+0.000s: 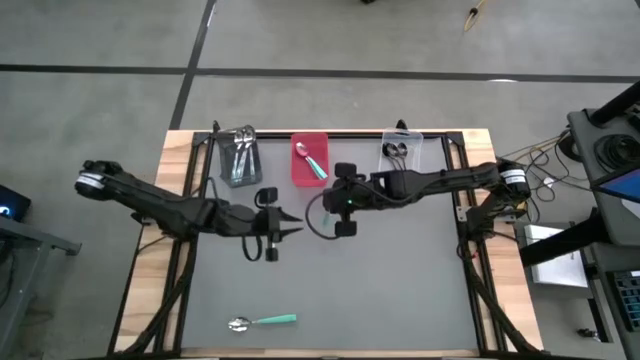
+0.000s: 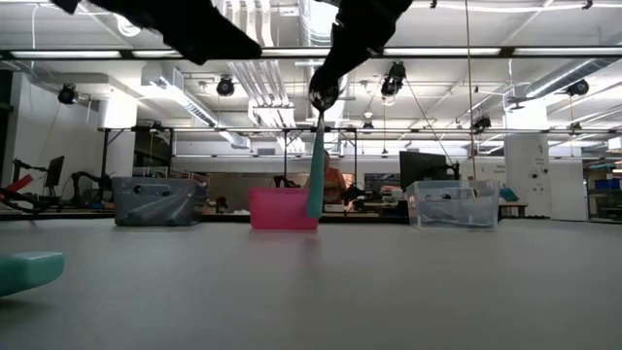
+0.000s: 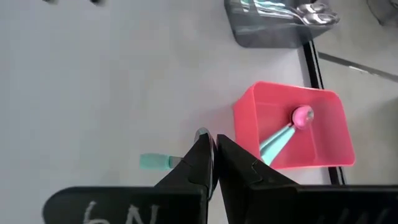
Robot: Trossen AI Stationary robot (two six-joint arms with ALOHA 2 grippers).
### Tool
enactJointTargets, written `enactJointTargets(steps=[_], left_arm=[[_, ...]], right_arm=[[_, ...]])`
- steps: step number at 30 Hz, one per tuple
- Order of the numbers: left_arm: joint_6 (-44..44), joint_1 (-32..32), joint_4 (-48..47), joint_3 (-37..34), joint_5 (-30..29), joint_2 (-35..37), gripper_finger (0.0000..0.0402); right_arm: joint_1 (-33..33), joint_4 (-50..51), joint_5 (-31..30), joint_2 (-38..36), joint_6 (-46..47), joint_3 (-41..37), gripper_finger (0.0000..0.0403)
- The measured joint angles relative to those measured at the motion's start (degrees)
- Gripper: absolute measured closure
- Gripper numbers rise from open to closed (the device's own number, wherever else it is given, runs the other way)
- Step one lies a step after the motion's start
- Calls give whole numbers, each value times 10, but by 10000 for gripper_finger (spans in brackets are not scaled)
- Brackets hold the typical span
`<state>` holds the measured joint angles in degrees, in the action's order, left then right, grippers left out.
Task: Sort silverware by color (type)
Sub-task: Put the blue spoon into the red bin
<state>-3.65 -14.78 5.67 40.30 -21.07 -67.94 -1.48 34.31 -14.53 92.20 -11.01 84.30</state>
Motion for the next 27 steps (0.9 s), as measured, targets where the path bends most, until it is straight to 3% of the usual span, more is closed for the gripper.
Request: enactJointTargets(steps=[11, 21, 27], left_arm=[[36, 60, 232, -75, 2, -45, 322], [74, 116, 307, -58, 44, -133, 264], [71, 125, 318, -30, 56, -181, 253]], right_arm=[[-5, 1, 0, 0, -1, 18, 394], [-5, 5, 0, 1, 5, 18, 394], [-5, 13, 0, 1, 5, 18, 394]])
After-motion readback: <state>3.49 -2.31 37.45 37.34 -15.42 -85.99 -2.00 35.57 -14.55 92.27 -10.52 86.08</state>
